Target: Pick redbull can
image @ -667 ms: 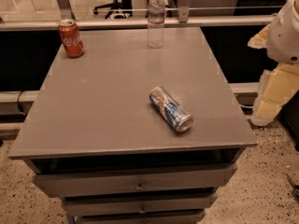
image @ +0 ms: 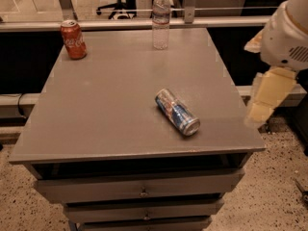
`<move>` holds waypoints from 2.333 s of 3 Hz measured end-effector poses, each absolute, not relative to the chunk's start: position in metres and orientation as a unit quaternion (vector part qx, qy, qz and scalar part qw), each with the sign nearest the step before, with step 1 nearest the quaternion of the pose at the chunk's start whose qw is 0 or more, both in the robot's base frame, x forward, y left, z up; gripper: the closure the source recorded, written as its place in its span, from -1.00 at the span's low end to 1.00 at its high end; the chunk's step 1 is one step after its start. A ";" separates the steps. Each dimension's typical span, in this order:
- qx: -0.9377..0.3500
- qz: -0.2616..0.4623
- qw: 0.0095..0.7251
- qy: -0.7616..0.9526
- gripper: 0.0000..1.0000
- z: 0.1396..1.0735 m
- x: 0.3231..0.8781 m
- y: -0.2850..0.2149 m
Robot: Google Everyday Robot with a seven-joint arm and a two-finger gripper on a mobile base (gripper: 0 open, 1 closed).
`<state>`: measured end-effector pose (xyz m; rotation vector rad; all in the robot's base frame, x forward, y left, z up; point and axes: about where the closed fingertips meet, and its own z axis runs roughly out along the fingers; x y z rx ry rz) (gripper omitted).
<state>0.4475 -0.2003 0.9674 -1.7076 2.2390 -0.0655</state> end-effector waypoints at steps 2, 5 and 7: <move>-0.527 0.017 0.143 0.838 -1.00 0.909 0.496 -0.133; -0.444 0.059 0.158 0.880 -0.66 0.833 0.508 -0.071; -0.441 0.066 0.208 0.871 0.27 0.848 0.524 -0.060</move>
Offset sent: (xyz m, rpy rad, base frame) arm 0.0722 0.0969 -0.0845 0.1015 0.1593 -0.2913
